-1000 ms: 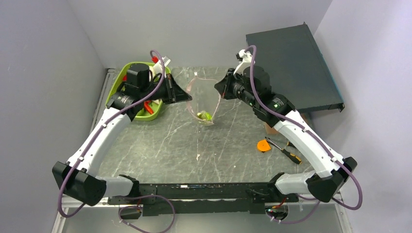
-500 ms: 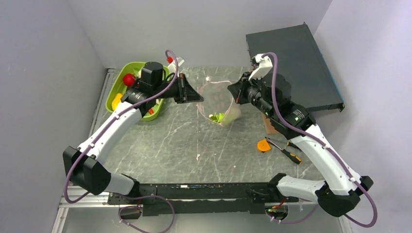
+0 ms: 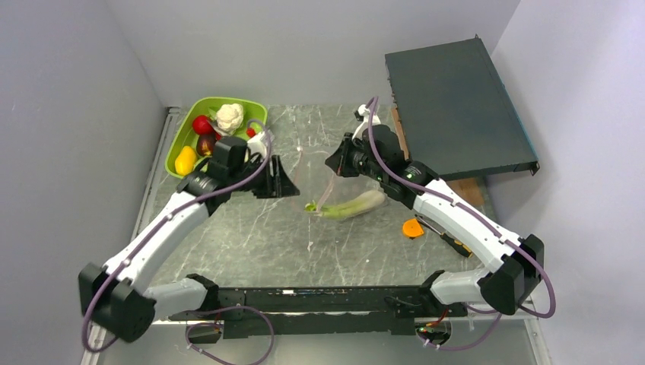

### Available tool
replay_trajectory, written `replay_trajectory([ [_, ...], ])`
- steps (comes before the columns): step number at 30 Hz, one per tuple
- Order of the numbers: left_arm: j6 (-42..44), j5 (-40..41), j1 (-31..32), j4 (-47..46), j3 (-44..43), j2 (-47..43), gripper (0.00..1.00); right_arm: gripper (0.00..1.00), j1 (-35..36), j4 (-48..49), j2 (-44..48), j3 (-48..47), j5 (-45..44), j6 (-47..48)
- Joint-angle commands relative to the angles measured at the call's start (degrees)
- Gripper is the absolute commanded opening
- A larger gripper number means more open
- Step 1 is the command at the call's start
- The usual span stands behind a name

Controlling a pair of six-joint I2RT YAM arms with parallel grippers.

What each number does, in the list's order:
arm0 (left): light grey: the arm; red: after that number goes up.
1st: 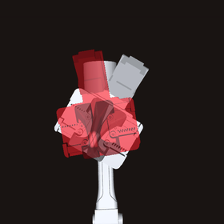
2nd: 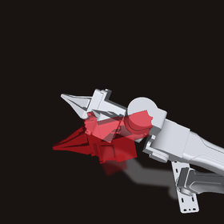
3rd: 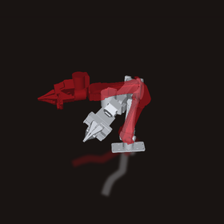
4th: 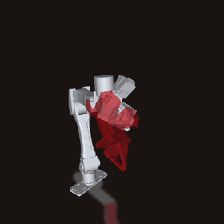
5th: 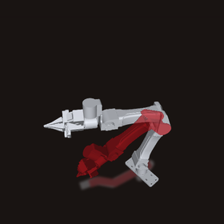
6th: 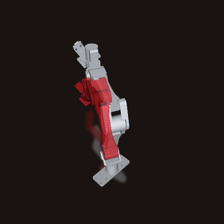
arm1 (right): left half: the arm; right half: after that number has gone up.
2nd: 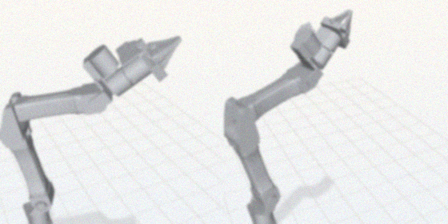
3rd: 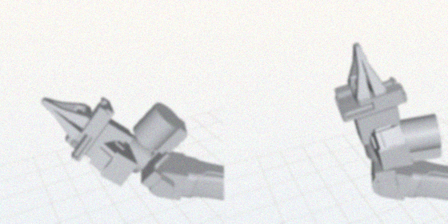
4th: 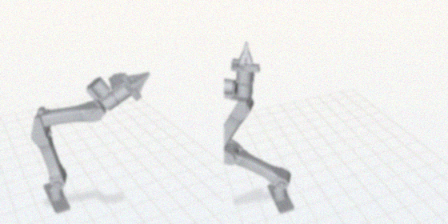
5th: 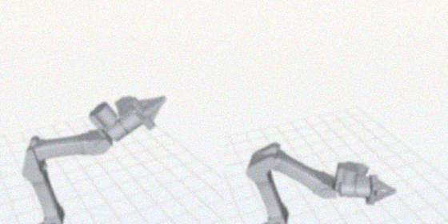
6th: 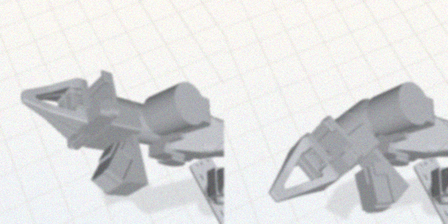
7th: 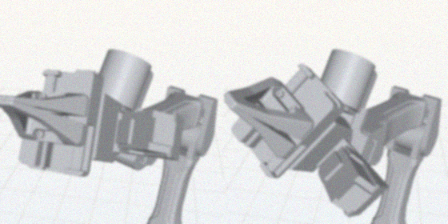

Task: Place the food in the zip-top bag and seal the zipper
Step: Adjust the zipper food storage bag at the center of the board.

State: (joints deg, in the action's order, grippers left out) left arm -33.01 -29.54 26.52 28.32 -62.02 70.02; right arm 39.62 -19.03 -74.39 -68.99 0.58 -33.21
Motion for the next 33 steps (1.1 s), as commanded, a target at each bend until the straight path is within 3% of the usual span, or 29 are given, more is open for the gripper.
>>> replay_trajectory([
  [1,1.1,4.0,0.1,0.7,6.4,-10.3,0.54,0.00,0.1,8.3,1.6,-1.4,0.6,-3.4],
  [9,-12.8,8.0,0.3,-5.2,15.6,-21.0,0.60,0.00,0.0,8.8,1.3,-1.5,1.3,-3.3],
  [12,-18.8,6.0,0.7,-10.9,16.8,-20.3,0.58,0.00,0.0,9.1,1.6,-1.2,1.4,-3.4],
  [17,-22.7,9.6,2.0,-9.7,15.1,-18.4,0.55,0.00,0.0,8.4,1.8,-1.4,0.7,-3.0],
  [21,-26.7,9.2,2.5,-14.6,17.2,-18.4,0.48,0.00,0.0,8.6,2.1,-1.0,0.7,-3.0],
  [33,-30.0,10.7,4.7,-13.4,17.5,-14.1,0.47,0.00,0.0,8.8,2.7,-0.5,0.8,-3.0],
])
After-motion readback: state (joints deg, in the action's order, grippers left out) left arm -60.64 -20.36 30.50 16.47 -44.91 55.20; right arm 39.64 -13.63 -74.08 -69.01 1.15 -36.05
